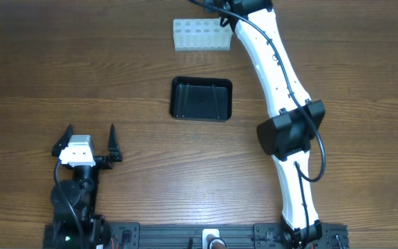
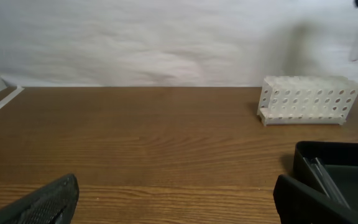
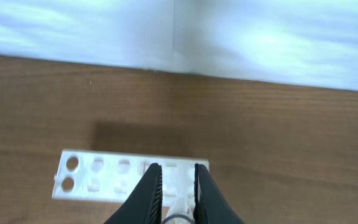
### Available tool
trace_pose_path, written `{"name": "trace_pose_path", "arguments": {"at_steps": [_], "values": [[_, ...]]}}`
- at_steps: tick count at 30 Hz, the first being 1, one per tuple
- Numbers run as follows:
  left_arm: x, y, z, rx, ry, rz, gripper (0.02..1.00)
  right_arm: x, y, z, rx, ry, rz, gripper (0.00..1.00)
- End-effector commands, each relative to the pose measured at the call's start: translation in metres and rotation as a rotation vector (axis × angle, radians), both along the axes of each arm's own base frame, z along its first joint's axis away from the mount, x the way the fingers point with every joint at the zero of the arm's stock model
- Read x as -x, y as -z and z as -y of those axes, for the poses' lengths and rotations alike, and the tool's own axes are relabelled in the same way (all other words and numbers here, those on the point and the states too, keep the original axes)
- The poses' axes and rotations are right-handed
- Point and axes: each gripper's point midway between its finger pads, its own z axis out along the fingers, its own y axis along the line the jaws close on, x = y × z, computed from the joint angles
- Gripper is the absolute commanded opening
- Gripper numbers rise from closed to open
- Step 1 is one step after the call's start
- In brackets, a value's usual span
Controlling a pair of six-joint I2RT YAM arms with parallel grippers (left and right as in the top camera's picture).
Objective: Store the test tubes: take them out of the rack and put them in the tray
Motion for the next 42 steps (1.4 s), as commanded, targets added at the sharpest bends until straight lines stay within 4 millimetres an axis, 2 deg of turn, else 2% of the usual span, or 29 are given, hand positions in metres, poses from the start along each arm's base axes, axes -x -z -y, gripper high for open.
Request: {"name": "trace_pose_path", "arguments": {"at_steps": [1, 10, 21, 30, 36, 42], "values": [[0.000, 0.001, 0.001, -0.014, 0.008, 0.002, 0.996, 0.028, -0.023, -0.008, -0.027, -0.043, -0.031, 0.064], [0.000, 0.001, 0.001, -0.014, 0.008, 0.002, 0.998, 0.077, 0.007, -0.020, -0.068, -0.028, -0.255, 0.049], [0.000, 0.001, 0.001, -0.014, 0.008, 0.002, 0.998, 0.128, 0.032, -0.012, -0.068, 0.075, -0.480, 0.042], [0.000, 0.001, 0.001, -0.014, 0.008, 0.002, 0.998, 0.152, 0.050, -0.017, -0.085, 0.072, -0.616, 0.038], [0.000, 0.001, 0.001, -0.014, 0.008, 0.002, 1.000, 0.160, 0.072, -0.028, -0.098, 0.053, -0.704, 0.042], [0.000, 0.001, 0.001, -0.014, 0.008, 0.002, 0.996, 0.159, 0.092, -0.031, -0.088, 0.057, -0.750, 0.040]]}}
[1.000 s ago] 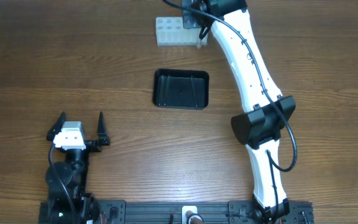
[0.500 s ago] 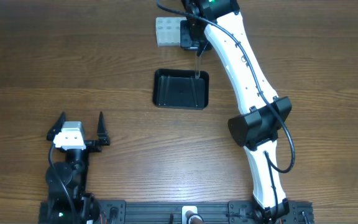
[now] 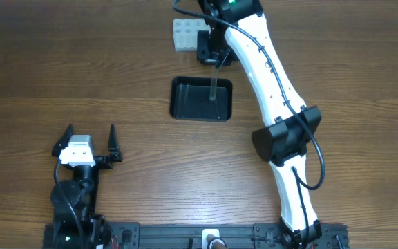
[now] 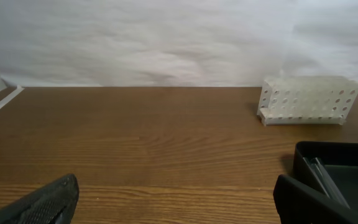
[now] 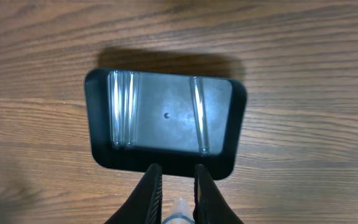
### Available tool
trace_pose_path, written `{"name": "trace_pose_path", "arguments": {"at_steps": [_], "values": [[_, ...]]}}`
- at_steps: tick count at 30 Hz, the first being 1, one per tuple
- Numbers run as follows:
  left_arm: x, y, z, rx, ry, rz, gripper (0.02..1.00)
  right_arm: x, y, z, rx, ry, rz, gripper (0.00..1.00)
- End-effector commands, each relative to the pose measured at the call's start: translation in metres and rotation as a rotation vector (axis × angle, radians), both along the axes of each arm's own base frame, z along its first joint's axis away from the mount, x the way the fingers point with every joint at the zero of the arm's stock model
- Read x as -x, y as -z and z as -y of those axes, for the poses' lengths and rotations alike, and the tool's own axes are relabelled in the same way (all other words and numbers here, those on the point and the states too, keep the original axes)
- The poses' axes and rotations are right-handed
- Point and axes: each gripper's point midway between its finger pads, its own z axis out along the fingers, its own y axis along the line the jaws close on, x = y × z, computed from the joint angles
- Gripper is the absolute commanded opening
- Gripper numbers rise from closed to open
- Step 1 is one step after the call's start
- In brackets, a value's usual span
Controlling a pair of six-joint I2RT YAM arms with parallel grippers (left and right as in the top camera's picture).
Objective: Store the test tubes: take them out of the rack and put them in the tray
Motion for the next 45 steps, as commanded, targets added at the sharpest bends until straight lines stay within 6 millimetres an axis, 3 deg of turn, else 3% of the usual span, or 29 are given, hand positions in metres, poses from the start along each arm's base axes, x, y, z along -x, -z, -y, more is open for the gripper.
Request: {"name": "trace_pose_path", "arguments": {"at_steps": [1, 23, 45], "values": [[0.000, 0.001, 0.001, -0.014, 0.008, 0.002, 0.998, 0.002, 0.029, -0.007, 0.006, 0.002, -0.072, 0.042], [0.000, 0.001, 0.001, -0.014, 0.008, 0.002, 0.998, -0.004, 0.101, -0.010, 0.059, 0.004, -0.186, 0.040], [0.000, 0.001, 0.001, -0.014, 0.008, 0.002, 1.000, -0.011, 0.135, -0.013, 0.070, 0.007, -0.208, 0.049]]}}
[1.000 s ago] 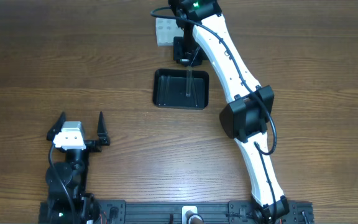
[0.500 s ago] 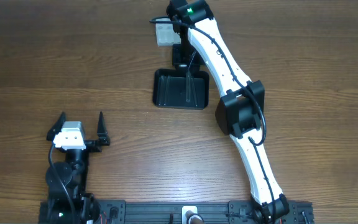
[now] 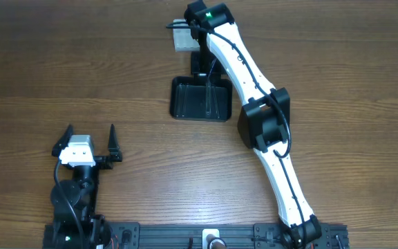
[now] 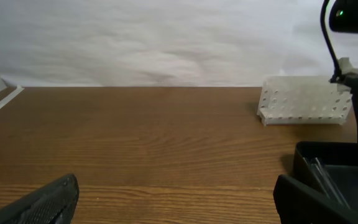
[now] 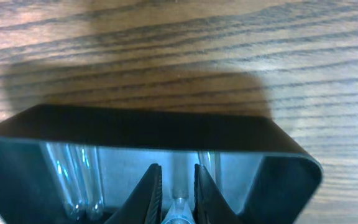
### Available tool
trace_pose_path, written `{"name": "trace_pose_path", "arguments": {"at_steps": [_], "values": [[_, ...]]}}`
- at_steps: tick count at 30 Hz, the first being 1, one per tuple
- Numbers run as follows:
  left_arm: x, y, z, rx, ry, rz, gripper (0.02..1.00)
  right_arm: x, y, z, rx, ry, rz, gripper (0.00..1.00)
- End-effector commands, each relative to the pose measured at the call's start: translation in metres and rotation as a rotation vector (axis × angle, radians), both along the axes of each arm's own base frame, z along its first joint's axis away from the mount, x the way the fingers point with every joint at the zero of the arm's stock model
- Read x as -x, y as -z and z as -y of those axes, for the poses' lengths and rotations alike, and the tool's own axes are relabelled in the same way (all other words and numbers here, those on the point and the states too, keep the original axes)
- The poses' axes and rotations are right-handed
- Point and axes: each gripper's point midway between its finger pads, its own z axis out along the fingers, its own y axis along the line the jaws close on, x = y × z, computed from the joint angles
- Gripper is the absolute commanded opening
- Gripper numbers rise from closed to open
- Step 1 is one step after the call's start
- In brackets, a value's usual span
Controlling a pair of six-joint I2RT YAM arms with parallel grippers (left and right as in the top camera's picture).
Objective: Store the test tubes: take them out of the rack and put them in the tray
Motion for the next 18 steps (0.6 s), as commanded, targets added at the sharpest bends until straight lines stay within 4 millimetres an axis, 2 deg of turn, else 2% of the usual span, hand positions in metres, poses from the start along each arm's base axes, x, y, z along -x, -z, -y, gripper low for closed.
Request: {"name": "trace_pose_path", "arguments": {"at_steps": [1, 18], "values": [[0.000, 0.001, 0.001, -0.014, 0.008, 0.002, 0.996, 0.002, 0.012, -0.003, 0.002, 0.007, -0.020, 0.049], [0.000, 0.001, 0.001, -0.014, 0.008, 0.002, 0.998, 0.002, 0.027, -0.003, 0.012, 0.006, -0.041, 0.058]]}}
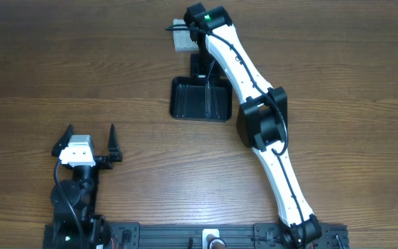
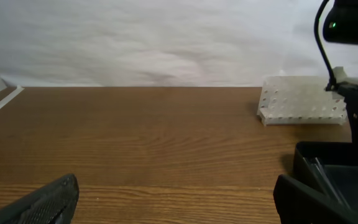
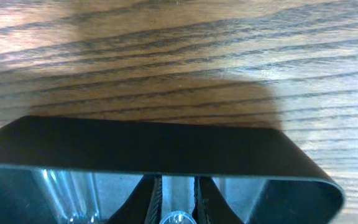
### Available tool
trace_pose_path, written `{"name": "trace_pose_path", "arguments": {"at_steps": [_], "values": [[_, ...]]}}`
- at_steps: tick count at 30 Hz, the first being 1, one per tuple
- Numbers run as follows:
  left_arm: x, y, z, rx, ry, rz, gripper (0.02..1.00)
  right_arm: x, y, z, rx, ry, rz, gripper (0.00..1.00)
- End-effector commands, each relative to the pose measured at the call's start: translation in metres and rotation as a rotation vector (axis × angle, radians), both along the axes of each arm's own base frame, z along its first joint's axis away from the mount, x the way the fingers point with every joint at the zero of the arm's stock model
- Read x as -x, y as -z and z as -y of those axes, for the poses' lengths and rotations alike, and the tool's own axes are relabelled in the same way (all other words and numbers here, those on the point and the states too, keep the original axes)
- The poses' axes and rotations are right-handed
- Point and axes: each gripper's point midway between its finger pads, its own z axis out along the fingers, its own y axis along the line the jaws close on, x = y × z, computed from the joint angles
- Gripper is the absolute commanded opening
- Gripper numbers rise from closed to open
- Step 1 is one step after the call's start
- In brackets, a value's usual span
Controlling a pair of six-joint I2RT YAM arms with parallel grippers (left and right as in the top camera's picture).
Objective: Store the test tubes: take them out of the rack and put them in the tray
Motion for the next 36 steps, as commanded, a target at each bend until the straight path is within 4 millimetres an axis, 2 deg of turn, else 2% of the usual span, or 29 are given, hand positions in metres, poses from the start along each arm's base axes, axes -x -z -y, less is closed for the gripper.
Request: {"name": "trace_pose_path", "arguments": {"at_steps": [1, 4, 9, 12, 21, 25, 30, 36], "values": [[0.000, 0.001, 0.001, -0.014, 0.008, 0.002, 1.000, 0.003, 0.013, -0.002, 0.008, 0.006, -0.023, 0.069], [0.000, 0.001, 0.001, -0.014, 0.008, 0.002, 0.998, 0.003, 0.013, -0.002, 0.008, 0.006, -0.024, 0.117], [0.000, 0.001, 0.001, -0.014, 0.008, 0.002, 0.998, 0.003, 0.013, -0.002, 0.007, 0.005, -0.025, 0.139], [0.000, 0.001, 0.001, -0.014, 0.008, 0.002, 0.998, 0.005, 0.013, -0.005, 0.000, 0.003, -0.031, 0.224], [0.000, 0.001, 0.001, -0.014, 0.008, 0.002, 0.996, 0.018, 0.003, -0.012, -0.011, -0.012, -0.060, 0.231], [0.000, 0.001, 0.001, -0.014, 0.008, 0.002, 0.998, 0.020, -0.022, -0.010, -0.023, -0.012, -0.036, 0.242], [0.000, 0.001, 0.001, -0.014, 0.008, 0.002, 0.998, 0.023, -0.064, -0.001, -0.032, -0.009, 0.014, 0.397], [0.000, 0.001, 0.001, -0.014, 0.008, 0.002, 0.998, 0.021, -0.119, 0.023, 0.012, -0.021, 0.142, 0.573]]}}
